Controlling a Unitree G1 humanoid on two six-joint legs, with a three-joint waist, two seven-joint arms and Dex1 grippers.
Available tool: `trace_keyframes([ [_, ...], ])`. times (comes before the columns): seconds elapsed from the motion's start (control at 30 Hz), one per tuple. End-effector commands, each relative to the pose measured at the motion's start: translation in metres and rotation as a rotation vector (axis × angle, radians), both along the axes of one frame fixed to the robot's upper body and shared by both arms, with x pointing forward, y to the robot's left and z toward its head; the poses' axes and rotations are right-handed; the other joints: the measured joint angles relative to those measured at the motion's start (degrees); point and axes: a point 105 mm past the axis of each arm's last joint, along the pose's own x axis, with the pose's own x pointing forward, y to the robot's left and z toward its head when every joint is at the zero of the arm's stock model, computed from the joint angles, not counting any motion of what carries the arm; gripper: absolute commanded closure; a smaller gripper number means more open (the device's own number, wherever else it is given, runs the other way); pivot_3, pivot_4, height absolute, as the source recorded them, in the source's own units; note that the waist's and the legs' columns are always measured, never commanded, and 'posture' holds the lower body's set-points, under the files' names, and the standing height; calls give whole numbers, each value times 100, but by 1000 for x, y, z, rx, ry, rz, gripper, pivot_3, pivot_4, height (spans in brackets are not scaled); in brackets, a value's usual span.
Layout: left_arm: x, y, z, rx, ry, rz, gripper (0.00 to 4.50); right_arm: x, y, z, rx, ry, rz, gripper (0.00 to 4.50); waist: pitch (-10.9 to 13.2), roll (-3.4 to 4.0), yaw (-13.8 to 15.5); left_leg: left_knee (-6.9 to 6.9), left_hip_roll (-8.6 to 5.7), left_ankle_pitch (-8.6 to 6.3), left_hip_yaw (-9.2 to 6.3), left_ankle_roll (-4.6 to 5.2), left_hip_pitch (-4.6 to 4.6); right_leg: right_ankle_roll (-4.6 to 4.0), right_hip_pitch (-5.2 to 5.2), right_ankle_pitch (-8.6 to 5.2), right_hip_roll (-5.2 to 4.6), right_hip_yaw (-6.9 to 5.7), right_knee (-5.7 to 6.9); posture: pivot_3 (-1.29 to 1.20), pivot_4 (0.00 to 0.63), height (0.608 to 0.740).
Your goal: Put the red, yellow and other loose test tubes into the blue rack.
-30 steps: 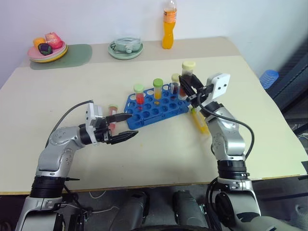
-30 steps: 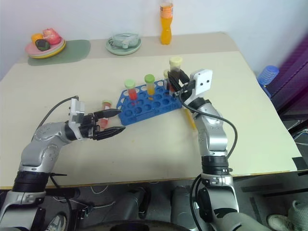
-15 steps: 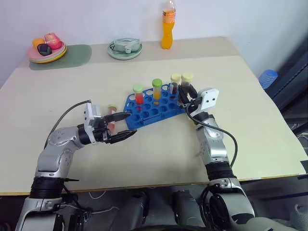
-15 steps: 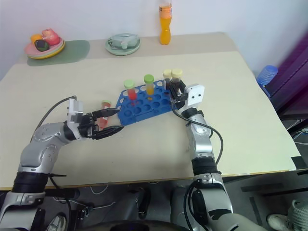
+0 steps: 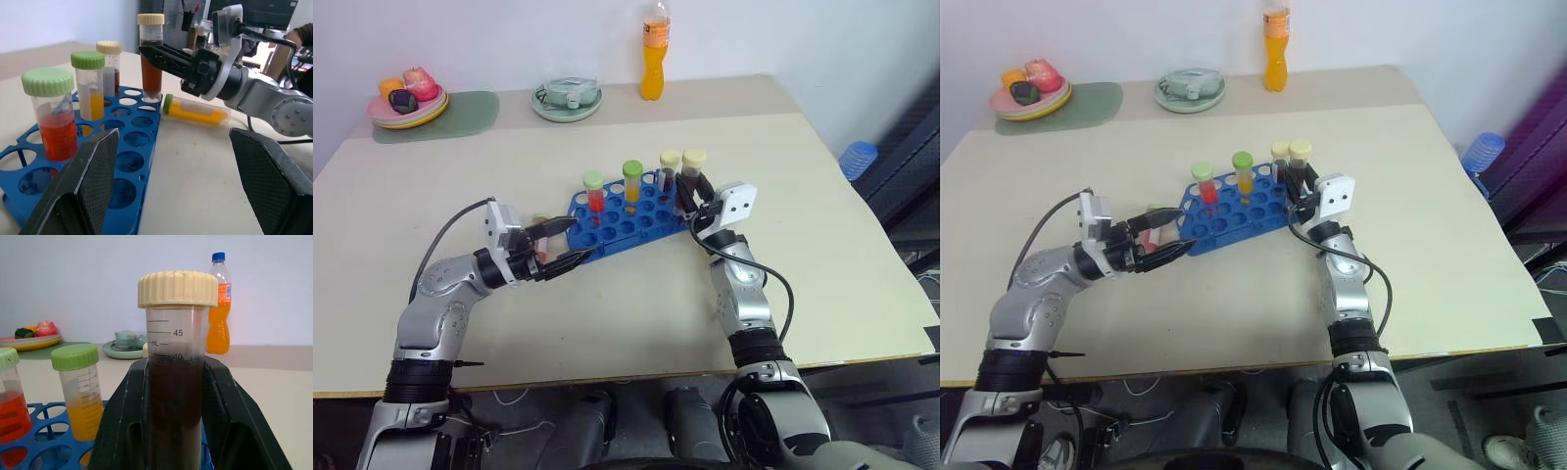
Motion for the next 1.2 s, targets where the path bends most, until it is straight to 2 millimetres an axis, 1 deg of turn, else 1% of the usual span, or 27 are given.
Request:
trace_keyframes([
  [0.03, -3, 0, 10, -11, -46, -4, 803, 3, -3, -2, 6, 10, -24, 3604, 0, 0, 4, 0, 0, 0, 0, 0, 1, 0, 0, 0, 0, 0, 0, 0, 150, 740],
  [0.3, -6, 0, 7, -12, -46, -9, 803, 5, -3, -3, 11, 13, -35, 3604, 0, 0, 6, 0, 0, 0, -1, -1, 2, 0, 2, 0, 0, 0, 0, 0, 150, 740],
  [0.43, -8, -2, 12, -17, -50, -12, 803, 1, -1, -1, 62, 8, 20, 3604, 0, 0, 5, 0, 0, 0, -1, -1, 2, -1, 3, 0, 0, 0, 0, 0, 150, 740],
  [0.47, -8, -3, 13, -18, -50, -13, 803, 0, -1, 0, 50, -1, 27, 2654, 0, 0, 5, 0, 0, 0, -1, -1, 2, -1, 3, 0, 0, 0, 0, 0, 150, 740],
  [0.5, -8, -4, 15, -19, -51, -14, 803, 0, -1, 1, 37, -8, 27, 2295, 0, 0, 2, -1, 0, 0, -1, -1, 2, -1, 3, 0, 0, 0, 0, 0, 150, 740],
  [0.63, -7, -9, 20, -21, -51, -16, 803, 4, -6, 0, -39, -18, -50, 272, 0, 0, 0, -3, 0, 0, -1, -1, 2, -1, 0, 0, 0, 0, 2, 0, 150, 740],
  [0.67, -7, -10, 21, -22, -51, -16, 803, 4, -5, 1, -43, -16, -47, 40, 0, 0, 2, -3, 0, 1, -1, -1, 2, -1, 0, 0, 0, 0, 3, 0, 150, 740],
  [0.8, -7, -15, 22, -24, -47, -18, 803, -2, -4, 10, -91, -39, -33, 40, 0, 0, 11, -2, 0, 1, -1, -2, 2, -1, 0, 0, 0, 1, 2, 0, 150, 740],
  [0.93, -7, -17, 22, -24, -45, -21, 803, -12, -9, 20, -153, -48, -39, 40, 0, 0, 21, -2, 0, 1, -1, -2, 2, -1, 0, 0, 0, 1, 2, 0, 150, 740],
  [1.1, -8, -15, 16, -2, -36, -41, 803, -26, -27, 22, -336, 79, -104, 40, 0, 0, 48, -1, 0, 1, -1, -1, 0, -1, -1, 0, -1, 1, 1, 0, 150, 740],
  [1.2, -7, -15, 16, 0, -36, -52, 803, -41, -37, 22, -432, 248, -31, 40, 0, 1, 60, -1, 0, -1, -1, 2, -2, -1, 0, 0, -4, 1, -2, 0, 150, 740],
])
